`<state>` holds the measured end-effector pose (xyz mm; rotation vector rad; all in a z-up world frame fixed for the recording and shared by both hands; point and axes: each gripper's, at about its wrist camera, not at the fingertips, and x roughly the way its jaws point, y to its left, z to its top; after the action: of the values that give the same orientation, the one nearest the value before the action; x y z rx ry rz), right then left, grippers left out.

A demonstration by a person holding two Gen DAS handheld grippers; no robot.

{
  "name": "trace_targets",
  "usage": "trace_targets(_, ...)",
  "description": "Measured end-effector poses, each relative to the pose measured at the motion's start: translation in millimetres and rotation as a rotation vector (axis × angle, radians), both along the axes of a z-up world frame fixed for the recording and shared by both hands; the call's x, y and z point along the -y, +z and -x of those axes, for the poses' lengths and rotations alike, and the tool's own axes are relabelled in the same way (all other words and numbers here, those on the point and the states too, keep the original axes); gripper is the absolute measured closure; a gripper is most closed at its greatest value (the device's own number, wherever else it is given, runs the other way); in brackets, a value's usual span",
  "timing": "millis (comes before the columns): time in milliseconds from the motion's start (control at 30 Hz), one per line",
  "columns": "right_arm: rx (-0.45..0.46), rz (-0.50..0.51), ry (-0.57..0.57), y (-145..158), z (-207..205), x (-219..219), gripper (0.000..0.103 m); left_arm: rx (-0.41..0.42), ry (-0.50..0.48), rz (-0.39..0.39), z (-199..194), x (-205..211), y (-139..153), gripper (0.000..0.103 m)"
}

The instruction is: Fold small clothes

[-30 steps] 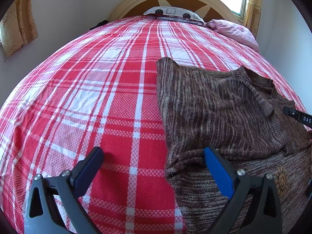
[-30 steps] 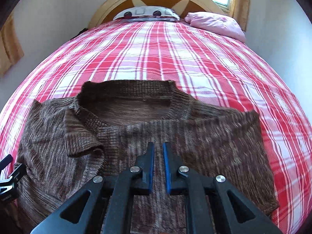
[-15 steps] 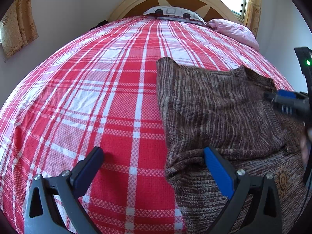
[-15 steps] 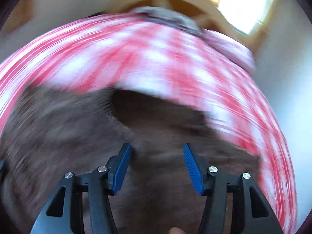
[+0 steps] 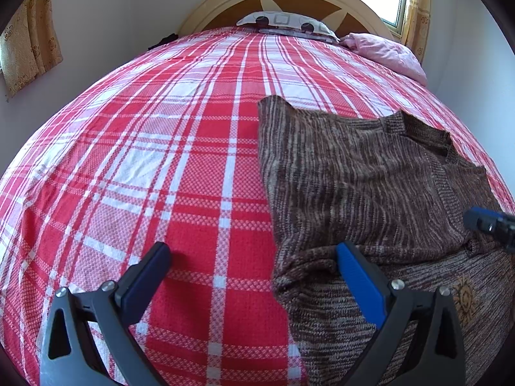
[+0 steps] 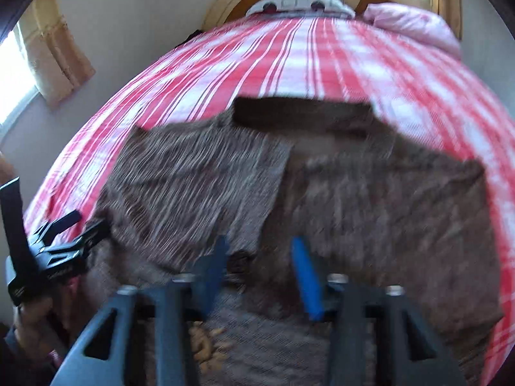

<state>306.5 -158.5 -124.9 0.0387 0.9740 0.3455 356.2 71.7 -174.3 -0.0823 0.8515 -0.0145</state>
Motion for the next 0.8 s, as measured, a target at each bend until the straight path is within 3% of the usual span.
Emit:
trace_targets(67, 0.005, 0.034, 0.002, -9, 2, -3, 0.080, -0.001, -0.001, -0.003, 0, 1, 0, 0.000)
trace_targets(333, 0.051, 0.115, 0.041, -4, 23, -10, 0.082, -0.013, -0.015, -0.048, 5, 8, 0, 0.000)
trace_targets(433, 0.101, 0.094, 0.000, 10, 25, -3, 0.082, -0.015, -0.014, -0.050, 4, 8, -1, 0.000)
trace_targets(500, 0.137, 0.099, -0.018, 17, 22, -7, 0.064, -0.016, -0.014, -0.050, 4, 8, -1, 0.000)
trace_targets(533, 0.141, 0.098, -0.012, 19, 19, -12, 0.047, -0.017, -0.014, -0.051, 4, 8, -1, 0.000)
trace_targets(567, 0.144, 0.085, 0.014, 19, 16, -18, 0.044, -0.017, -0.013, -0.053, 4, 9, -1, 0.000)
trace_targets(700, 0.168, 0.191, 0.073, 11, 11, -43, 0.045, -0.017, -0.013, -0.050, 4, 9, -1, 0.000)
trace_targets(733, 0.158, 0.192, 0.085, 7, 11, -45, 0.052, -0.017, -0.013, -0.050, 4, 9, -1, 0.000)
trace_targets(767, 0.135, 0.200, 0.096, 1, 11, -46, 0.066, -0.016, -0.013, -0.050, 4, 9, -1, 0.000)
trace_targets(800, 0.115, 0.220, 0.099, -4, 11, -45, 0.070, -0.016, -0.012, -0.048, 4, 9, -1, 0.000)
